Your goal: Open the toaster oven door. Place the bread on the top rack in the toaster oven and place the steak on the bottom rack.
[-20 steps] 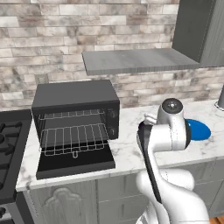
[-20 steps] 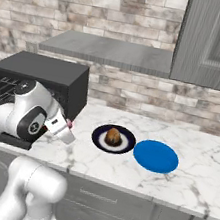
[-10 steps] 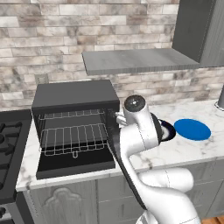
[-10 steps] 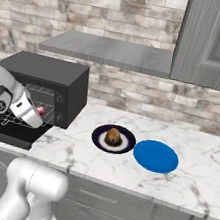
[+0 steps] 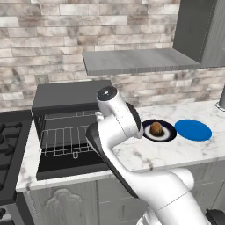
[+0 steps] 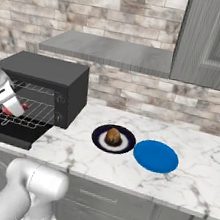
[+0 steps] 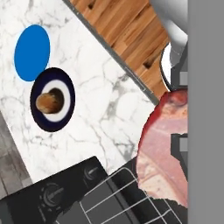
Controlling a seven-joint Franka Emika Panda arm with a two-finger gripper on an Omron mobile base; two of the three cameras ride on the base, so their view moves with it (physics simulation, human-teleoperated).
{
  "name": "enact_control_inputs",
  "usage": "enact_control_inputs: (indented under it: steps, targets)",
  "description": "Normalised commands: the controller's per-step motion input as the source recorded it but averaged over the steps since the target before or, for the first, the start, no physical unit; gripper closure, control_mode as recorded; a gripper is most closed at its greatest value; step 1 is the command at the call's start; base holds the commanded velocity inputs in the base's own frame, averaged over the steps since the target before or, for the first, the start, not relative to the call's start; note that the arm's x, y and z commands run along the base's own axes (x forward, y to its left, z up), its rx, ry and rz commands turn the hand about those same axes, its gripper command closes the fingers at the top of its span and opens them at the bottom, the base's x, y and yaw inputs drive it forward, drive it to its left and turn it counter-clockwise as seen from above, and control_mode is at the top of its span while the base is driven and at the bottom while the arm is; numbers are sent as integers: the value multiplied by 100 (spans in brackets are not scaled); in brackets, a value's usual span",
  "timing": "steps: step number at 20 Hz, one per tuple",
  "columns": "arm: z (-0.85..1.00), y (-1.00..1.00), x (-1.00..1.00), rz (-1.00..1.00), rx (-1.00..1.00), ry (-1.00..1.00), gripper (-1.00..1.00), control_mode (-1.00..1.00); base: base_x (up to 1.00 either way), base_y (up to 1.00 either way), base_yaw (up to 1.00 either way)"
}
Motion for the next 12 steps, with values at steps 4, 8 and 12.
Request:
enact_control_inputs:
  steps: [4,8,12]
  targets:
    - [-44,45,21,0,0,9,100,-100,0,0,0]
    - [-43,28,26,-5,0,0,100,-100,0,0,0]
    - [-22,16,29,-10,2,-2,100,-100,0,0,0]
